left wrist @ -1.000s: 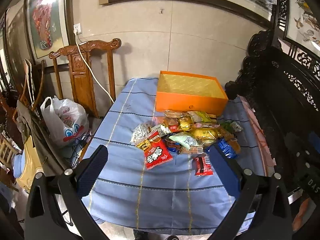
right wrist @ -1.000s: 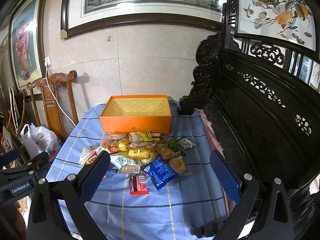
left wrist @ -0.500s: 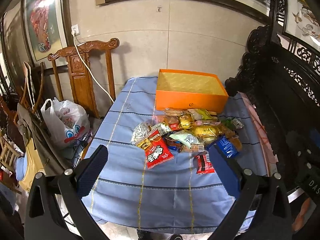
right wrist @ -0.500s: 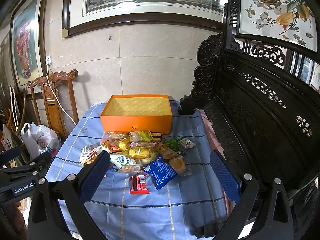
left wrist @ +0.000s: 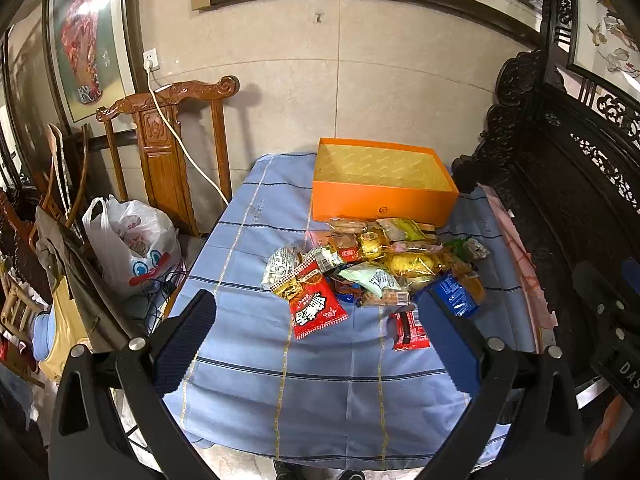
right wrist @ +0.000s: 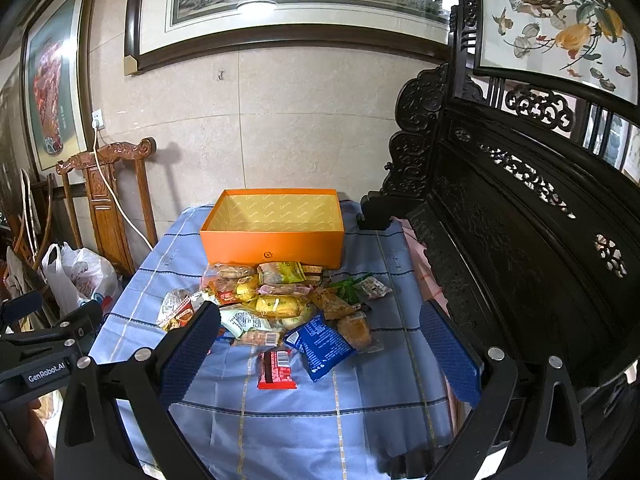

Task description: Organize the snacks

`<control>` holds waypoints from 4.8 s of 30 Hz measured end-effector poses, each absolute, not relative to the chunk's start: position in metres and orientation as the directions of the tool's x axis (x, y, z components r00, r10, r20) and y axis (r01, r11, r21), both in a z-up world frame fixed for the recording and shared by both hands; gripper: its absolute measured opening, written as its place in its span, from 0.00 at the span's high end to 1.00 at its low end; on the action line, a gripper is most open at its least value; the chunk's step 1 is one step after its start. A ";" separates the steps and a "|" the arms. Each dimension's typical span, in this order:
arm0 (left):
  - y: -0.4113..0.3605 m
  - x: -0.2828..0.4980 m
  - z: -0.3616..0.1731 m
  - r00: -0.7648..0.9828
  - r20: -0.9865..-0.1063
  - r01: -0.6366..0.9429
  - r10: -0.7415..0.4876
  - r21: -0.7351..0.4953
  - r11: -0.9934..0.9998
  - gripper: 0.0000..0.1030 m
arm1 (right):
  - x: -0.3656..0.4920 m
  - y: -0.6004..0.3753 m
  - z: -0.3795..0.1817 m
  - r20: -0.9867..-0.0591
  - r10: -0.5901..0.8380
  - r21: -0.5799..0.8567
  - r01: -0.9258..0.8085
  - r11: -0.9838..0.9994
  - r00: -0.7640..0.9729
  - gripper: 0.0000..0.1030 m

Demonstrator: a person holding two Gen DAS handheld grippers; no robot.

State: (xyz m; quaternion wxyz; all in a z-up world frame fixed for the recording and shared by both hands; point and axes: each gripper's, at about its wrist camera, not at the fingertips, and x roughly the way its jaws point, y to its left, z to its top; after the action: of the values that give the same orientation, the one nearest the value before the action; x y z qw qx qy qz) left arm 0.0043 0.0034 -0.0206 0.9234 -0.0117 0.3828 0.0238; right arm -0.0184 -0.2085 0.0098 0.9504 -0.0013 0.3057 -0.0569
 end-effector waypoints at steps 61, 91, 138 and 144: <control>0.054 0.184 -0.302 0.547 -0.836 -0.127 -0.039 -0.129 0.983 0.36 | 0.168 -0.215 -0.254 -0.869 -0.067 -0.217 -0.257 0.942 0.490 0.58; -0.014 0.334 -0.059 0.787 -0.578 0.182 -0.215 -0.116 0.976 0.36 | 0.309 -0.258 0.010 -0.602 0.125 0.088 -0.089 0.992 0.789 0.58; 0.080 0.217 -0.273 0.636 -0.764 -0.017 0.108 0.127 0.992 0.04 | 0.205 -0.207 -0.194 -0.825 0.051 0.020 -0.061 0.998 0.563 0.14; 0.081 0.233 -0.278 0.640 -0.754 -0.047 0.149 0.155 0.987 0.04 | 0.224 -0.187 -0.209 -0.850 0.078 0.064 -0.045 0.997 0.521 0.07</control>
State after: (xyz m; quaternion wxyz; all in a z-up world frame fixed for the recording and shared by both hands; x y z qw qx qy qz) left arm 0.2334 0.0805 -0.2782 0.9036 0.0605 0.4207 0.0540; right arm 0.2240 -0.1870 -0.2092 0.8718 0.0172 0.4883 0.0352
